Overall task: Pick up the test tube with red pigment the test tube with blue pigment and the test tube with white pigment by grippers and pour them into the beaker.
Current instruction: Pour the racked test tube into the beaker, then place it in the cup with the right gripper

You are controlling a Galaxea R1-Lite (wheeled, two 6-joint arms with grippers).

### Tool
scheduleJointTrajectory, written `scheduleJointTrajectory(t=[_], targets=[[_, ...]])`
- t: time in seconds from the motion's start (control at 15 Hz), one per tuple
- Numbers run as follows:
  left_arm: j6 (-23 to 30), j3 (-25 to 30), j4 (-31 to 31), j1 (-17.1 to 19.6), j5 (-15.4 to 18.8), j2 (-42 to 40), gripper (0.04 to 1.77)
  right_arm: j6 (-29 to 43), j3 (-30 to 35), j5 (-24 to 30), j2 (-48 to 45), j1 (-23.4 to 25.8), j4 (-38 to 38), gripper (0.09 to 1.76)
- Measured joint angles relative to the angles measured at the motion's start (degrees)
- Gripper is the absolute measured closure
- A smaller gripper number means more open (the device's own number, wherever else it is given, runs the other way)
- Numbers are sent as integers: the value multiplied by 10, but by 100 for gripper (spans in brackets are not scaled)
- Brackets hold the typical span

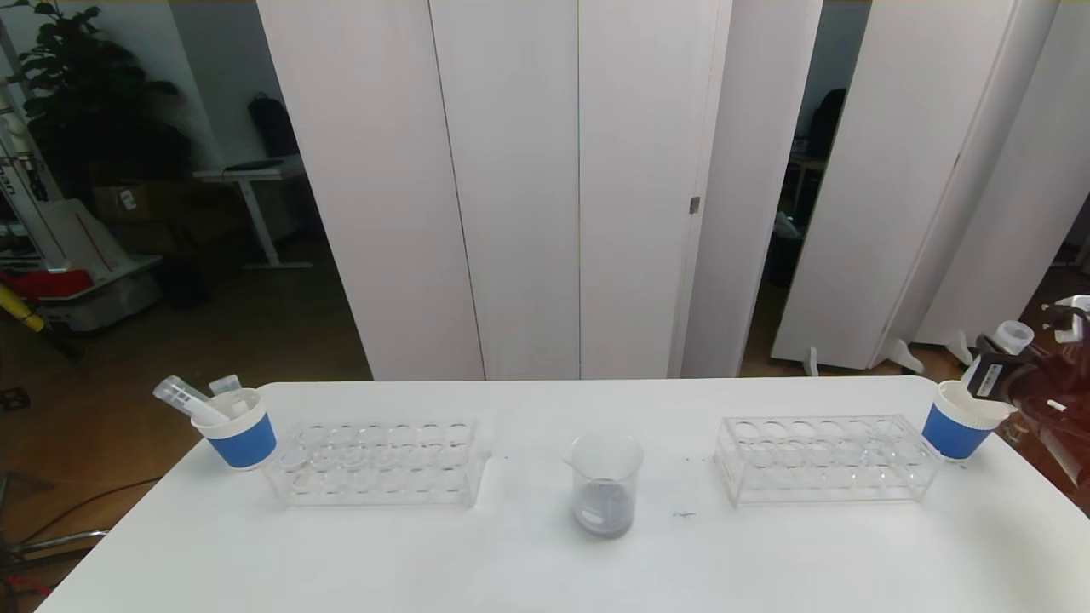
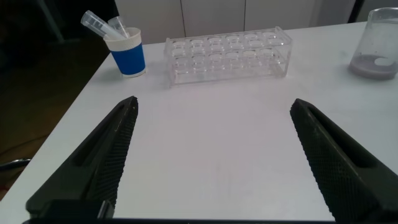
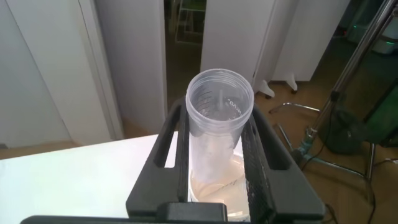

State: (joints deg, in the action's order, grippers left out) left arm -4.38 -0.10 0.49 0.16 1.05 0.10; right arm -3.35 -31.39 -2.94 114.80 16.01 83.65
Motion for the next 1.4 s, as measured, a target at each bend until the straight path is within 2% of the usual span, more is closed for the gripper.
scheduleJointTrajectory(t=[0.4, 1.07, 1.13, 1.2, 1.27, 1.33, 1.4], targets=[[0, 0, 0, 0, 0, 0, 6, 0, 35, 10, 37, 40, 14, 127], [0, 0, 0, 0, 0, 0, 6, 1, 38, 20, 47, 44, 11, 126], [0, 0, 0, 0, 0, 0, 6, 1, 39, 24, 48, 44, 10, 111], [0, 0, 0, 0, 0, 0, 6, 1, 39, 25, 48, 45, 9, 83], [0, 0, 0, 0, 0, 0, 6, 1, 37, 24, 49, 46, 8, 46], [0, 0, 0, 0, 0, 0, 6, 2, 36, 24, 50, 47, 8, 20], [0, 0, 0, 0, 0, 0, 6, 2, 35, 22, 52, 48, 7, 10]])
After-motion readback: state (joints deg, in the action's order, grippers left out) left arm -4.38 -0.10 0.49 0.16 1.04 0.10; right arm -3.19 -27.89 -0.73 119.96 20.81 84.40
